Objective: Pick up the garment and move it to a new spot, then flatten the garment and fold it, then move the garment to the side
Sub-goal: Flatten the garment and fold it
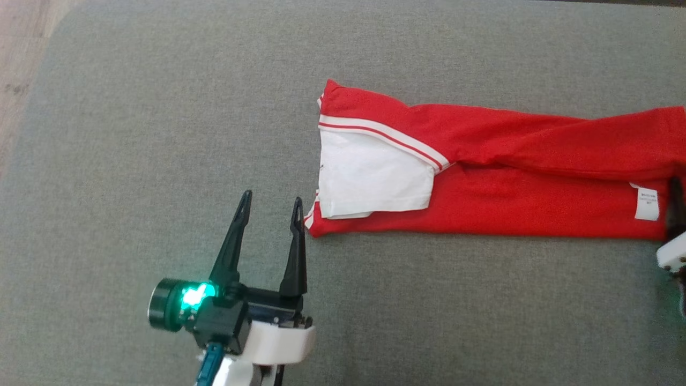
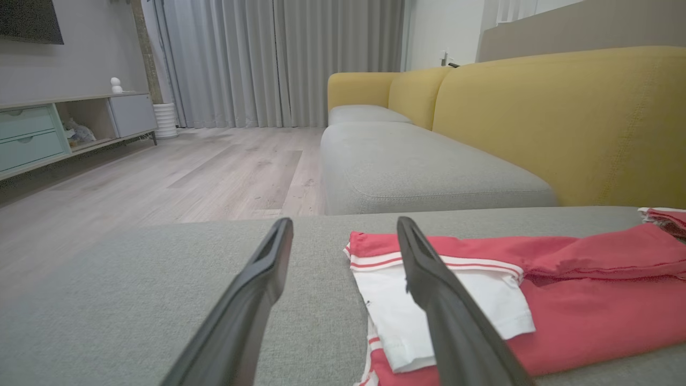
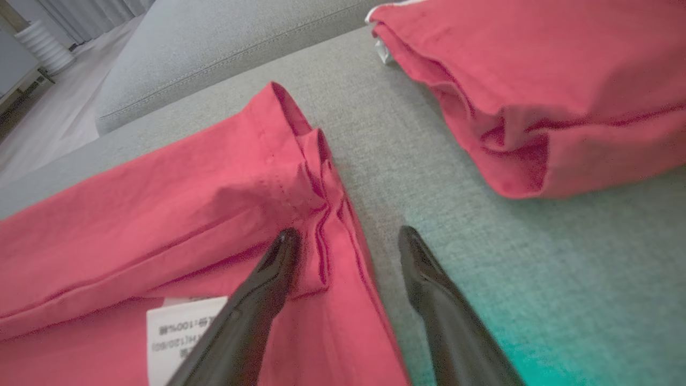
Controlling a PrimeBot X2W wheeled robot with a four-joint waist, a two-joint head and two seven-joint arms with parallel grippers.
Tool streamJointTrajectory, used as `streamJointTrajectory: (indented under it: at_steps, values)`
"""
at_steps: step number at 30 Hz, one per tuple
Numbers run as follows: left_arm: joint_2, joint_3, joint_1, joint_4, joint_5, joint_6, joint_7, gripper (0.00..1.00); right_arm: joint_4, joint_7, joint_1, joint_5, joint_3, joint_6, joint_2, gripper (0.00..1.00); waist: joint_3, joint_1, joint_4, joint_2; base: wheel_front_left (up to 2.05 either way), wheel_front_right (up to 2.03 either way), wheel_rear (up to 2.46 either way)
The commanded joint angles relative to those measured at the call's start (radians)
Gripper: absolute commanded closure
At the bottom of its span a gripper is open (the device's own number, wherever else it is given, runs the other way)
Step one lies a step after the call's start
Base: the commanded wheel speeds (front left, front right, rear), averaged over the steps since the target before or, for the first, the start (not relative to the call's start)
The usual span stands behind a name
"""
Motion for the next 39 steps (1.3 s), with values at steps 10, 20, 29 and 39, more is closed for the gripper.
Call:
streamJointTrajectory:
  at_steps: [10, 20, 29, 39]
  values:
    - [-0.057, 0.128, 0.050, -0.007, 0.078, -0.088, -0.008, 0.00, -0.059, -0.013, 0.002, 0.032, 0.022, -0.001, -0.039, 1.00, -0.025, 0.0000, -0.029, -0.0001, 0.00, 0.00, 0.00]
    - [-0.080, 0.181, 0.075, 0.010, 0.115, -0.146, -0.008, 0.00, -0.313, 0.052, -0.035, 0.077, 0.036, -0.001, -0.098, 1.00, -0.059, 0.0000, -0.070, -0.0001, 0.00, 0.00, 0.00]
    - [-0.102, 0.189, 0.072, 0.022, 0.130, -0.188, -0.008, 0.00, -0.759, 0.221, 0.021, 0.141, 0.138, -0.001, 0.063, 1.00, -0.052, 0.0000, -0.041, -0.0001, 0.00, 0.00, 0.00]
    - [-0.119, 0.181, 0.050, 0.038, 0.124, -0.210, -0.008, 0.00, -0.743, 0.326, 0.004, -0.028, 0.339, -0.001, 0.286, 1.00, -0.019, 0.0000, 0.057, -0.0001, 0.00, 0.00, 0.00]
